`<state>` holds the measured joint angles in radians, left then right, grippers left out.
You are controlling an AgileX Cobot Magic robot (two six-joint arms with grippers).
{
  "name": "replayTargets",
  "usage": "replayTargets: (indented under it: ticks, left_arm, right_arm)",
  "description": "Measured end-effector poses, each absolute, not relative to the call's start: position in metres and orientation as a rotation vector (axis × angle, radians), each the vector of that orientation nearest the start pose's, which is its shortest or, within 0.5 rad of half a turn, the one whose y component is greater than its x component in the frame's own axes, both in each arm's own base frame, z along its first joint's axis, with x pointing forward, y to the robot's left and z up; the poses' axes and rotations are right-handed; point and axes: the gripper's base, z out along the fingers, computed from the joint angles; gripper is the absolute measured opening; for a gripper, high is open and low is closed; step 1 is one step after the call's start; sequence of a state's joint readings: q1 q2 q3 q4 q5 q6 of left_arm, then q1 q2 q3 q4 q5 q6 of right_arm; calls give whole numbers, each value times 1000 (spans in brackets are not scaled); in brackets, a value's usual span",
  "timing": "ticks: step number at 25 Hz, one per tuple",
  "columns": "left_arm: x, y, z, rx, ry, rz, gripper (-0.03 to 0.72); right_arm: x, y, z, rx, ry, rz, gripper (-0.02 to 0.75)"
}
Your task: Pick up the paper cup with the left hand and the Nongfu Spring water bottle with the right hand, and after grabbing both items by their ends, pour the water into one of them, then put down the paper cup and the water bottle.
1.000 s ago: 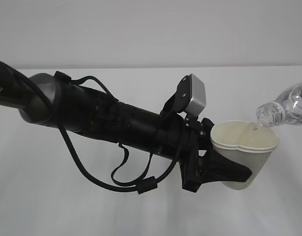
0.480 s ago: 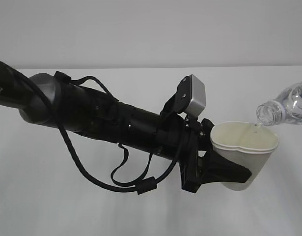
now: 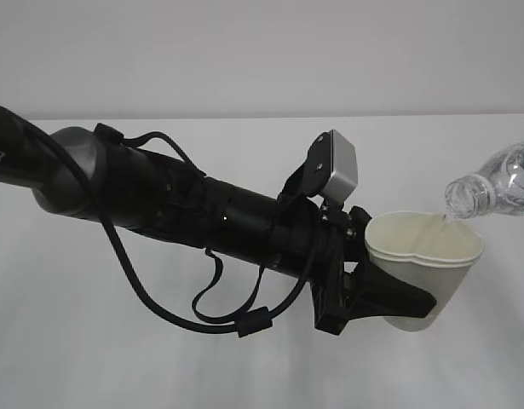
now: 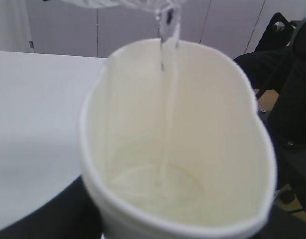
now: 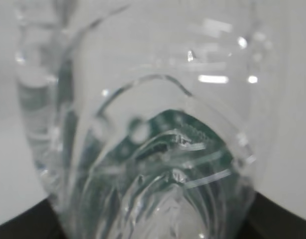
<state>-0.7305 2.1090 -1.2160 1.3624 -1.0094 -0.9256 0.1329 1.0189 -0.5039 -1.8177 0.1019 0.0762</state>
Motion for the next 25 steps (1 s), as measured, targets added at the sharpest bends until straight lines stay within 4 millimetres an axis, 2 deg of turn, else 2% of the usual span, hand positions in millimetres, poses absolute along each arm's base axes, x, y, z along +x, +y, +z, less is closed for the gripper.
replayTargets:
  ticks: [25]
  left_arm:
    - [257,-331,156,1490,1421,-1283,409]
  right_arm:
    - [205,18,264,-1697,1332,-1102,428]
